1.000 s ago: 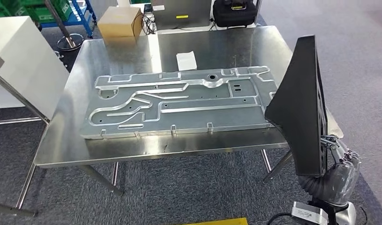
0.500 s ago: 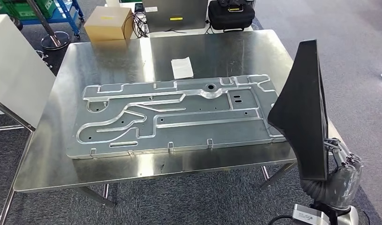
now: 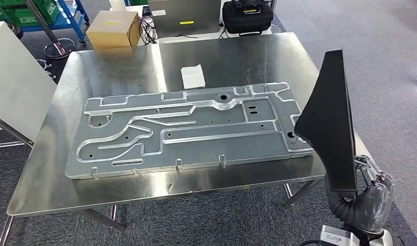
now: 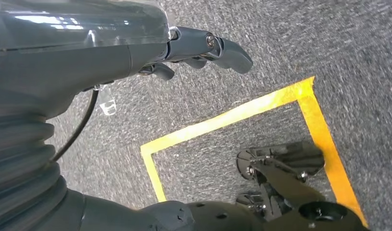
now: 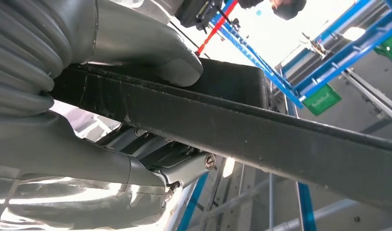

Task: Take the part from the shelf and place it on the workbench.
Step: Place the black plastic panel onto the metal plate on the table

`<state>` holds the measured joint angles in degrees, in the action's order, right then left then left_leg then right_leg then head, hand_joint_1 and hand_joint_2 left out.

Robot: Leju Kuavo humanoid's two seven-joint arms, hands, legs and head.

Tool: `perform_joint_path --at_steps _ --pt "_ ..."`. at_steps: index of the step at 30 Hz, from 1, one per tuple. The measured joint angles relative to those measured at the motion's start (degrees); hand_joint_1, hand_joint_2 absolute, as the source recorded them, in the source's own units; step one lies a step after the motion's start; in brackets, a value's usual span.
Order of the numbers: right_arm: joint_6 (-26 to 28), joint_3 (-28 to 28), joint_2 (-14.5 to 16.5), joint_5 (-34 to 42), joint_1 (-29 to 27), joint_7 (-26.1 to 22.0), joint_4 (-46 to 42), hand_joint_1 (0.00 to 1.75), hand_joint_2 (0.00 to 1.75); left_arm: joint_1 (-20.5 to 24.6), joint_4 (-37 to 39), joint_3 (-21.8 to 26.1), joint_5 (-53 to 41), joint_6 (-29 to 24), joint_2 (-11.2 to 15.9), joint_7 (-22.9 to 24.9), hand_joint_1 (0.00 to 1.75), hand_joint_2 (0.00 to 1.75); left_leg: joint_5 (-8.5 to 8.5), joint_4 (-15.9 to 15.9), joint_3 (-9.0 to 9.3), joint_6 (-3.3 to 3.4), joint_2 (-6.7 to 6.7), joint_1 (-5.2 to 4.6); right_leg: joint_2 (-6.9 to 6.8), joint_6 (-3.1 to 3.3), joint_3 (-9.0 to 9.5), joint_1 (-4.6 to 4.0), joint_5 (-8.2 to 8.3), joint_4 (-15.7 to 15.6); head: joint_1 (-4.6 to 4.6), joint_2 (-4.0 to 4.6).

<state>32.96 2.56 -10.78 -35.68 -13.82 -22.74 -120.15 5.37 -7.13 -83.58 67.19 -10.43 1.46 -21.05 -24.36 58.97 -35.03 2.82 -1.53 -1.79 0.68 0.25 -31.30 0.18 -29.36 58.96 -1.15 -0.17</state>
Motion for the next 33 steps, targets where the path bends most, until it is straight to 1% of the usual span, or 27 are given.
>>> perform_joint_path --at_steps 4,5,6,8,9,10,12,13,14,15,16,17,18,19,21,23,24,25,26,27,28,29,30,31,32,33 --pt "-0.65 -0.28 0.00 -0.17 -0.08 0.15 0.02 1.75 1.75 0.00 0.00 0.36 0.87 0.56 0.01 0.22 0.00 1.75 -0.04 -0.01 0.00 -0.20 0.00 0.01 0.00 0.06 0.04 0.00 -0.06 0.00 -0.02 0.00" --pt "-0.74 -0.33 0.00 -0.26 -0.06 0.22 0.02 1.75 1.75 0.01 0.00 0.52 1.08 0.75 0.04 0.23 0.00 1.75 -0.19 0.02 -0.03 -0.09 0.00 -0.07 0.01 -0.05 0.08 0.07 -0.06 -0.17 -0.02 0.00" --pt "-0.82 -0.36 0.00 -0.41 -0.05 0.29 0.03 1.75 1.75 0.03 0.00 0.67 1.24 0.84 0.09 0.24 0.00 1.75 -0.28 -0.22 0.10 0.15 0.02 -0.09 0.02 -0.22 0.24 0.10 -0.03 -0.49 0.00 0.00" --pt "-0.94 -0.37 0.00 -0.71 -0.02 0.37 0.05 1.75 1.75 0.04 0.00 0.85 1.47 0.85 0.17 0.27 0.00 1.75 0.01 -1.66 1.06 0.72 0.12 0.15 -0.09 -0.67 0.60 0.12 -0.24 -0.49 -0.02 0.00" --pt "-0.97 -0.37 0.00 -0.80 0.01 0.39 0.07 1.75 1.75 0.04 0.00 0.89 1.56 0.84 0.17 0.28 0.00 1.75 0.32 -2.51 1.69 0.92 0.20 0.37 -0.16 -0.85 0.28 0.08 -0.96 0.63 -0.06 0.00" --pt "-0.99 -0.37 0.00 -0.83 0.04 0.41 0.09 1.75 1.75 0.04 0.00 0.90 1.62 0.84 0.16 0.29 0.00 1.75 0.56 -3.05 2.16 0.99 0.28 0.54 -0.24 -1.04 -0.77 0.14 -2.30 3.04 -0.11 0.00" --pt "-1.03 -0.37 0.00 -0.85 0.03 0.46 0.23 1.75 1.75 0.03 0.00 0.92 1.63 0.84 0.16 0.31 0.00 1.75 0.47 -3.12 2.40 1.00 0.40 0.59 -0.29 -1.51 -4.64 0.47 -5.68 10.07 -0.12 0.00" --pt "-1.06 -0.37 0.00 -0.86 0.00 0.49 0.32 1.75 1.75 0.00 0.00 0.93 1.64 0.85 0.16 0.32 0.00 1.75 0.32 -3.00 2.41 0.89 0.44 0.62 -0.32 -1.76 -6.41 0.70 -6.48 12.92 -0.11 0.00" --pt "-1.10 -0.37 0.00 -0.87 -0.02 0.51 0.41 1.75 1.75 -0.03 0.00 0.93 1.64 0.85 0.17 0.33 0.00 1.75 0.13 -2.82 2.45 0.72 0.45 0.67 -0.35 -2.00 -7.32 0.93 -6.13 13.98 -0.10 0.00" --pt "-1.16 -0.37 0.00 -0.88 -0.03 0.52 0.46 1.75 1.75 -0.06 0.00 0.93 1.65 0.84 0.17 0.34 0.00 1.75 -0.12 -2.56 2.53 0.49 0.44 0.78 -0.38 -2.23 -7.07 1.15 -4.66 12.85 -0.10 0.00" --pt "-1.21 -0.37 0.00 -0.89 -0.02 0.52 0.49 1.75 1.75 -0.07 0.00 0.93 1.66 0.84 0.17 0.35 0.00 1.75 -0.47 -2.15 2.62 0.19 0.41 0.94 -0.43 -2.46 -5.66 1.39 -2.37 9.60 -0.13 0.00" --pt "-1.24 -0.37 0.00 -0.89 0.00 0.53 0.53 1.75 1.75 -0.07 0.00 0.93 1.66 0.84 0.19 0.35 0.00 1.75 -0.89 -1.66 2.66 -0.19 0.37 1.09 -0.44 -2.55 -4.00 1.52 -0.55 6.07 -0.11 0.00" --pt "-1.27 -0.36 0.01 -0.89 0.00 0.52 0.58 1.75 1.75 -0.05 0.01 0.93 1.65 0.83 0.23 0.36 0.00 1.75 -1.36 -1.04 2.63 -0.61 0.32 1.13 -0.40 -2.47 -2.61 1.51 0.76 2.98 -0.18 0.00" --pt "-1.28 -0.35 0.01 -0.89 0.00 0.54 0.63 1.75 1.75 -0.04 0.01 0.93 1.66 0.83 0.28 0.37 0.00 1.75 -1.75 -0.56 2.57 -1.01 0.26 1.13 -0.33 -2.15 -1.76 1.43 1.35 1.13 -0.18 0.00" --pt "-1.29 -0.34 0.02 -0.89 -0.02 0.57 0.73 1.75 1.75 -0.04 0.02 0.94 1.65 0.83 0.36 0.38 0.00 1.75 -2.18 -0.17 2.49 -1.65 0.20 1.02 -0.16 -1.18 -1.65 1.09 1.17 0.68 -0.16 0.00" --pt "-1.29 -0.35 0.02 -0.89 -0.02 0.58 0.75 1.75 1.75 -0.06 0.02 0.95 1.65 0.83 0.36 0.39 0.00 1.75 -2.60 0.08 2.53 -2.21 0.25 1.14 -0.17 -0.30 -1.48 1.14 1.07 0.68 -0.06 0.00" --pt "-1.28 -0.35 0.03 -0.89 -0.02 0.58 0.75 1.75 1.75 -0.03 0.02 0.95 1.68 0.81 0.36 0.40 0.00 1.75 -3.33 1.18 2.14 -2.53 0.38 1.24 -0.24 0.05 -1.30 1.21 1.03 0.56 0.09 0.00" --pt "-1.27 -0.35 0.03 -0.89 -0.03 0.57 0.75 1.75 1.75 0.00 0.02 0.95 1.70 0.76 0.36 0.43 0.00 1.75 -4.52 3.30 1.20 -2.87 0.54 1.35 -0.33 0.39 -1.09 1.28 0.96 0.45 0.23 0.00" --pt "-1.26 -0.34 0.04 -0.89 -0.04 0.57 0.77 1.75 1.75 0.03 0.02 0.95 1.74 0.71 0.37 0.48 0.00 1.75 -6.09 6.60 -0.38 -3.18 0.74 1.48 -0.43 0.64 -0.90 1.24 0.82 0.42 0.38 0.00" --pt "-1.26 -0.34 0.04 -0.89 -0.06 0.57 0.80 1.75 1.75 0.03 0.02 0.95 1.78 0.66 0.37 0.53 0.00 1.75 -7.71 10.58 -2.48 -3.40 0.90 1.58 -0.50 0.81 -0.78 1.17 0.66 0.43 0.54 0.00" --pt "-1.26 -0.33 0.04 -0.90 -0.08 0.57 0.84 1.75 1.75 -0.02 0.02 0.94 1.80 0.63 0.38 0.58 0.00 1.75 -8.73 14.09 -4.50 -3.51 0.99 1.66 -0.53 0.90 -0.64 1.08 0.49 0.44 0.55 0.00" --pt "-1.26 -0.33 0.04 -0.93 -0.10 0.57 0.89 1.75 1.75 -0.09 0.02 0.94 1.82 0.63 0.38 0.62 0.00 1.75 -8.83 16.18 -5.94 -3.51 1.06 1.71 -0.53 0.95 -0.44 1.00 0.28 0.46 0.56 0.00" --pt "-1.27 -0.33 0.04 -0.98 -0.12 0.57 0.93 1.75 1.75 -0.15 0.02 0.93 1.84 0.63 0.38 0.63 0.00 1.75 -7.75 16.09 -6.35 -3.37 1.09 1.72 -0.51 0.95 -0.15 0.91 0.04 0.46 0.56 0.00" --pt "-1.27 -0.33 0.05 -1.04 -0.13 0.57 0.97 1.75 1.75 -0.18 0.02 0.93 1.87 0.63 0.38 0.64 0.00 1.75 -5.63 13.69 -5.63 -3.09 1.09 1.70 -0.49 0.93 0.27 0.80 -0.25 0.46 0.56 0.00" --pt "-1.27 -0.33 0.05 -1.10 -0.13 0.57 0.99 1.75 1.75 -0.18 0.02 0.93 1.90 0.62 0.39 0.64 0.00 1.75 -3.07 9.72 -4.12 -2.63 1.08 1.58 -0.48 0.90 0.71 0.74 -0.55 0.43 0.56 0.00" --pt "-1.27 -0.33 0.07 -1.15 -0.12 0.57 1.02 1.75 1.75 -0.19 0.03 0.93 1.98 0.61 0.48 0.64 0.00 1.75 -1.26 6.05 -2.46 -2.12 1.08 1.40 -0.49 0.81 1.07 0.65 -0.84 0.39 0.44 0.00"
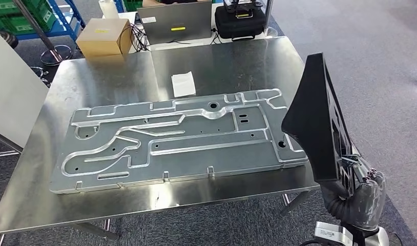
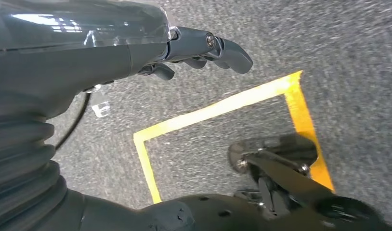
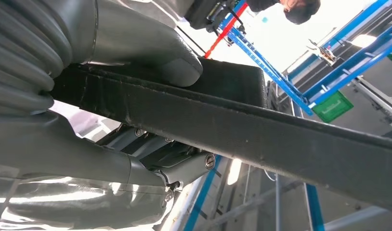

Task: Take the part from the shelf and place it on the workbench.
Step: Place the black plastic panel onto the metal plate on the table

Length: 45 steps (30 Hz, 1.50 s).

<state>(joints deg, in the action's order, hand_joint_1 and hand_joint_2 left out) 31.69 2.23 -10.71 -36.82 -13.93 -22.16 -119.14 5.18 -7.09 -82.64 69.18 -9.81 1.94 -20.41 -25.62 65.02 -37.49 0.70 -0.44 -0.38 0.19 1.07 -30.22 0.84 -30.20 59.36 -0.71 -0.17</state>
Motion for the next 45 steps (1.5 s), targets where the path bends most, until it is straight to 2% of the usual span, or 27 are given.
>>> perform_joint_path --at_steps 1,2,4,6,11,19,21,23,25,27,30,32,35,37,41,45 --pt "0.01 0.00 0.01 -0.05 0.01 0.02 0.04 1.75 1.75 0.03 0.01 0.00 0.10 0.01 0.07 -0.03 0.00 1.75 1.12 -3.07 1.36 0.46 0.00 -0.25 0.02 -0.17 0.21 -0.01 -0.23 -0.03 -0.06 0.00" --pt "0.02 0.00 0.03 -0.12 -0.01 0.09 0.10 1.75 1.75 0.06 0.01 0.00 0.24 0.04 0.15 -0.07 0.00 1.75 1.44 -4.78 2.14 0.75 0.01 -0.48 0.03 -0.38 0.25 0.05 -0.36 -0.05 -0.09 0.00" --pt "0.15 -0.09 0.05 -0.28 -0.10 0.34 0.22 1.75 1.75 0.12 0.01 0.02 0.64 0.27 0.21 -0.22 0.00 1.75 1.18 -5.76 2.55 0.34 0.00 -0.67 0.05 -0.68 0.24 0.11 -0.51 -0.03 -0.03 0.00" --pt "0.31 -0.49 0.06 -0.27 -0.23 0.63 0.26 1.75 1.75 0.11 0.02 0.08 0.97 0.51 0.23 -0.38 0.00 1.75 1.09 -5.92 2.62 -0.13 -0.04 -0.67 -0.01 -0.74 0.38 0.17 -0.61 -0.17 0.00 0.00" --pt "0.52 -1.60 0.04 0.10 -0.33 1.04 0.26 1.75 1.75 0.13 0.01 0.21 1.17 0.86 0.23 -0.55 0.00 1.75 0.75 -5.92 2.81 0.36 -0.04 -0.72 -0.03 -1.06 0.88 0.22 -0.65 -0.91 -0.03 0.00" --pt "0.48 -1.98 0.04 0.06 -0.34 1.26 0.26 1.75 1.75 0.12 0.01 0.26 1.19 1.05 0.21 -0.57 0.00 1.75 0.71 -5.92 2.94 0.59 -0.04 -0.73 -0.03 -1.47 1.24 0.23 -0.43 -1.37 -0.04 0.00" --pt "-0.31 -2.04 -0.05 -1.13 -0.05 2.61 0.29 1.75 1.75 0.12 0.01 0.27 1.18 1.05 0.20 -0.55 0.00 1.75 0.71 -5.92 2.97 0.64 -0.03 -0.73 -0.02 -1.53 1.29 0.23 -0.40 -1.39 -0.03 0.00" --pt "-2.74 -2.21 -0.79 -3.92 1.67 6.43 0.98 1.75 1.75 0.14 0.01 0.20 0.89 1.05 0.20 -0.39 0.00 1.75 0.72 -5.92 2.96 0.68 0.01 -0.74 0.07 -1.65 1.31 0.23 -0.31 -1.39 -0.02 0.00" --pt "-6.15 -2.55 -2.64 -7.36 6.48 11.74 3.61 1.75 1.75 0.29 0.01 -0.05 0.25 1.06 0.20 -0.14 0.00 1.75 0.82 -5.92 2.93 0.81 0.16 -0.75 0.31 -1.88 1.25 0.22 -0.16 -1.38 -0.01 0.00" --pt "-9.06 -2.92 -5.33 -10.94 14.71 16.37 9.32 1.75 1.75 0.69 0.01 -0.55 -0.48 1.12 0.20 0.00 0.00 1.75 0.97 -5.92 2.90 0.98 0.33 -0.75 0.51 -2.10 1.14 0.23 0.01 -1.38 -0.02 0.00" --pt "-11.15 -2.71 -8.41 -18.14 28.71 20.13 21.66 1.75 1.75 1.36 0.01 -1.54 -1.28 1.23 0.20 0.24 0.00 1.75 1.23 -5.92 2.88 1.19 0.34 -0.75 0.46 -2.30 1.13 0.23 0.19 -1.37 -0.04 0.00" --pt "-12.35 -0.97 -8.56 -26.55 37.04 22.61 30.61 1.75 1.75 1.61 0.01 -2.25 -2.02 1.22 0.20 1.25 0.00 1.75 1.39 -5.92 2.82 1.21 0.26 -0.74 0.35 -2.30 1.17 0.19 0.33 -1.35 -0.05 0.00" --pt "-12.87 5.47 -5.37 -41.20 49.38 28.38 47.59 1.75 1.75 2.62 0.01 -3.68 -3.15 1.29 0.19 3.21 0.00 1.75 1.58 -5.93 2.77 1.13 0.39 -0.67 0.53 -2.23 1.04 0.09 0.56 -1.32 -0.03 0.00" --pt "-12.21 9.94 -2.56 -45.90 55.32 31.12 58.15 1.75 1.75 3.57 0.01 -4.48 -3.51 1.43 0.16 3.74 0.00 1.75 1.70 -5.93 2.76 1.11 0.33 -0.65 0.42 -2.22 1.00 0.07 0.59 -1.31 -0.02 0.00" --pt "-11.29 15.55 2.24 -48.18 61.89 32.96 71.47 1.75 1.75 4.08 0.01 -5.52 -4.25 1.74 0.06 4.13 0.00 1.75 1.81 -5.94 2.59 1.13 -0.18 -0.62 -0.17 -2.21 0.95 0.06 0.54 -1.30 -0.01 0.00" --pt "-10.00 17.95 4.98 -48.42 65.85 33.93 78.53 1.75 1.75 4.08 0.01 -5.92 -4.71 2.04 -0.09 4.29 0.00 1.75 1.82 -5.96 2.38 1.10 -0.37 -0.59 -0.31 -2.19 0.82 0.05 0.49 -1.30 -0.02 0.00"
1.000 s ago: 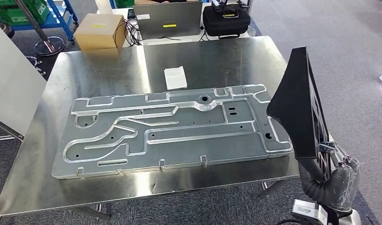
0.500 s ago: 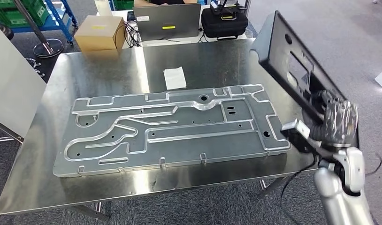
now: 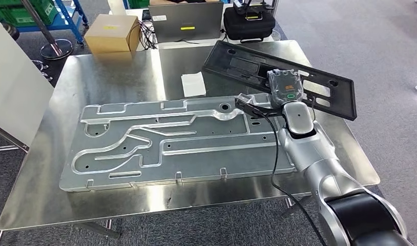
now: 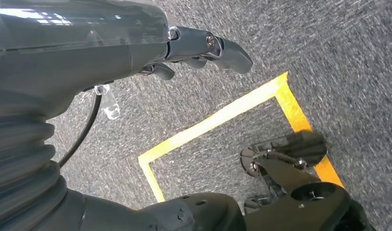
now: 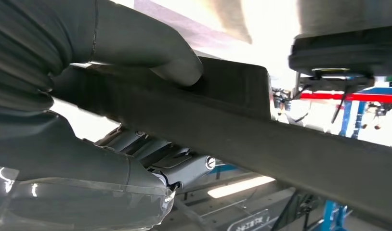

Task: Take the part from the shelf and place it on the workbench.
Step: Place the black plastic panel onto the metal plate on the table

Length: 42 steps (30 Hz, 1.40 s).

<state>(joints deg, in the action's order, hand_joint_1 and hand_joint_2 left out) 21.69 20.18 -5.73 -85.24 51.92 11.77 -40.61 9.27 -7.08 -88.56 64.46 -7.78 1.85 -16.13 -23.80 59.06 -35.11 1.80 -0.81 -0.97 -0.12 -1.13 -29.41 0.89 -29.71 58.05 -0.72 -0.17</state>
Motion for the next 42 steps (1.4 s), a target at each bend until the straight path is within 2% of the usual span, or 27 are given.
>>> perform_joint_path --at_steps 5,9,16,18,22,37,42 --pt "0.26 0.87 0.78 0.02 1.91 0.27 3.58 1.75 1.75 -0.05 0.00 -0.04 -2.77 -0.37 -0.38 1.03 0.00 1.75 -0.01 -0.01 -0.12 0.00 -0.01 -0.01 0.01 0.01 -0.08 0.03 -0.02 -0.08 -0.01 0.00" --pt "0.16 0.97 0.68 0.71 2.00 -0.68 5.41 1.75 1.75 -0.29 -0.02 -0.08 -7.66 -2.78 -2.48 2.46 0.00 1.75 -0.02 0.00 -0.15 0.02 -0.02 -0.05 0.02 -0.02 -0.07 0.09 0.01 -0.15 -0.02 0.00" --pt "0.13 1.00 1.01 1.40 1.97 -2.27 6.74 1.75 1.75 -0.12 -0.07 -0.09 -8.72 -3.18 -3.67 2.57 0.00 1.75 -0.02 0.00 -0.19 0.03 -0.04 -0.06 0.03 -0.09 -0.05 0.08 0.06 -0.17 -0.06 0.00" --pt "-0.11 1.19 1.68 1.33 1.93 -2.41 7.31 1.75 1.75 -0.07 -0.07 -0.11 -9.17 -3.08 -3.87 2.59 0.00 1.75 -0.02 0.00 -0.19 0.03 -0.01 -0.08 0.07 -0.09 -0.06 0.10 0.07 -0.18 -0.03 0.00" --pt "-0.71 2.55 5.53 0.63 1.46 -2.22 9.76 1.75 1.75 0.26 -0.05 -0.13 -9.95 -2.98 -4.31 2.77 0.00 1.75 -0.01 0.00 -0.16 0.04 -0.02 -0.08 0.04 -0.10 -0.11 0.10 0.07 -0.17 0.01 0.00" --pt "-0.76 2.74 6.76 1.09 1.46 -2.91 11.17 1.75 1.75 0.28 -0.04 -0.13 -10.13 -2.94 -4.32 2.90 0.00 1.75 -0.01 0.00 -0.20 0.04 -0.12 -0.09 0.00 -0.10 -0.07 0.14 0.06 -0.19 -0.01 0.01" --pt "-1.29 2.75 9.94 4.50 1.15 -6.51 11.80 1.75 1.75 0.58 -0.05 -0.13 -10.92 -2.96 -4.34 3.70 0.00 1.75 -0.02 -0.01 -0.19 0.04 0.03 -0.08 0.13 -0.09 -0.11 0.11 0.06 -0.18 -0.01 0.00"
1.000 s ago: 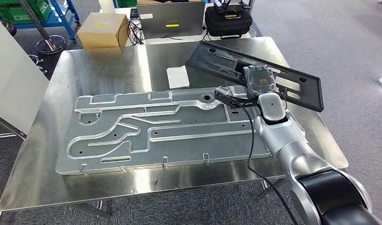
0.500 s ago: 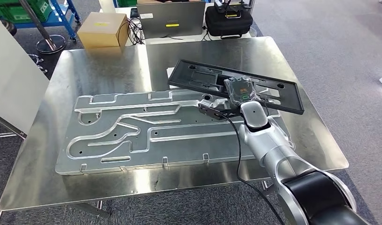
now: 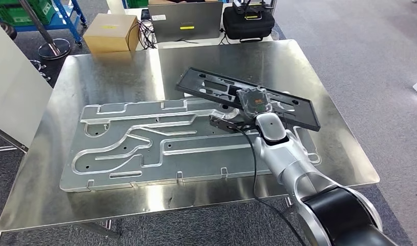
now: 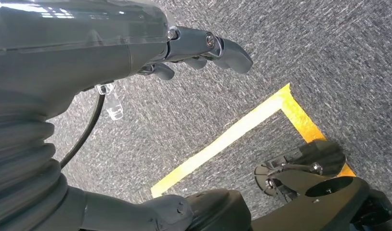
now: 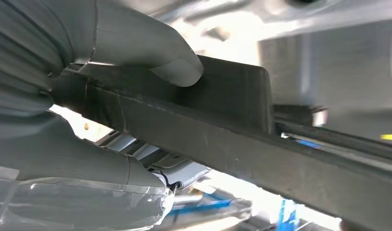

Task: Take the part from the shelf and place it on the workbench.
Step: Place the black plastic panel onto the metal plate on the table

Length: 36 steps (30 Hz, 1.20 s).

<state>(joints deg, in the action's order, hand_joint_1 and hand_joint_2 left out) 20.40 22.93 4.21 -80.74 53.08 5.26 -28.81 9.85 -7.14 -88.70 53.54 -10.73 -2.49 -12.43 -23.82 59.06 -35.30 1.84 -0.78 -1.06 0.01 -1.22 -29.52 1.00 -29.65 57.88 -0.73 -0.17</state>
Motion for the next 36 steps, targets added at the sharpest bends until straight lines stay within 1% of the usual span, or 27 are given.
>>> perform_joint_path --at_steps 4,8,10,13,17,21,25,30,36 --pt "-0.12 0.64 4.54 1.86 -0.99 -2.79 0.52 1.75 1.75 0.28 0.00 0.00 -0.69 -0.04 -0.03 0.23 0.00 1.75 0.00 -0.02 0.00 -0.01 0.01 0.06 0.00 0.02 -0.05 -0.06 -0.01 0.01 0.01 0.00" --pt "-1.59 1.99 9.28 4.41 -2.07 -5.63 1.24 1.75 1.75 0.53 -0.01 0.00 -0.85 -0.08 -0.13 0.12 0.00 1.75 -0.01 -0.06 -0.01 -0.01 0.01 0.10 -0.01 0.08 -0.05 -0.10 -0.06 0.01 0.00 0.01" --pt "-2.32 3.18 11.36 7.29 -2.76 -6.84 1.47 1.75 1.75 0.63 -0.01 0.00 -0.73 -0.09 -0.17 -0.04 0.00 1.75 -0.01 -0.07 -0.01 -0.02 0.01 0.11 -0.01 0.12 -0.05 -0.10 -0.08 0.01 0.01 0.00" --pt "-3.29 7.75 13.63 13.75 -3.54 -6.80 1.30 1.75 1.75 0.69 -0.01 0.00 -0.30 -0.09 -0.25 -0.15 0.00 1.75 -0.01 -0.07 -0.01 -0.02 0.01 0.11 -0.01 0.16 -0.05 -0.09 -0.10 0.01 -0.01 0.00" --pt "-4.60 15.74 15.04 20.36 -3.69 -5.88 -0.12 1.75 1.75 0.72 -0.01 0.00 0.31 -0.24 -0.28 -0.44 0.00 1.75 -0.01 -0.07 0.00 -0.02 0.01 0.10 0.00 0.17 -0.07 -0.08 -0.10 0.00 -0.02 0.00" --pt "-5.14 23.28 15.83 26.46 -3.53 -4.49 -1.46 1.75 1.75 0.73 -0.01 0.00 0.94 -0.43 -0.28 -0.69 0.00 1.75 -0.01 -0.07 0.00 -0.01 0.01 0.10 0.00 0.18 -0.05 -0.07 -0.09 -0.03 -0.02 0.00" --pt "-5.04 28.96 16.13 29.62 -3.38 -4.18 -1.67 1.75 1.75 0.70 -0.01 0.00 1.28 -0.14 -0.28 -0.91 0.00 1.75 -0.01 -0.07 0.01 -0.01 -0.01 0.10 -0.03 0.17 -0.03 -0.07 -0.08 -0.05 -0.02 0.00" --pt "-4.45 32.49 16.16 31.02 -3.30 -4.16 -1.55 1.75 1.75 0.73 -0.01 0.01 1.49 0.98 -0.34 -1.85 0.00 1.75 -0.01 -0.07 0.01 -0.01 -0.01 0.09 -0.02 0.17 -0.03 -0.07 -0.08 -0.05 -0.01 0.00" --pt "-3.58 34.08 16.16 31.64 -3.16 -4.16 -1.02 1.75 1.75 0.69 -0.03 -0.04 0.99 2.98 -0.75 -2.62 0.00 1.75 -0.01 -0.07 0.00 -0.01 0.00 0.09 -0.02 0.17 -0.04 -0.07 -0.08 -0.05 -0.02 0.01"
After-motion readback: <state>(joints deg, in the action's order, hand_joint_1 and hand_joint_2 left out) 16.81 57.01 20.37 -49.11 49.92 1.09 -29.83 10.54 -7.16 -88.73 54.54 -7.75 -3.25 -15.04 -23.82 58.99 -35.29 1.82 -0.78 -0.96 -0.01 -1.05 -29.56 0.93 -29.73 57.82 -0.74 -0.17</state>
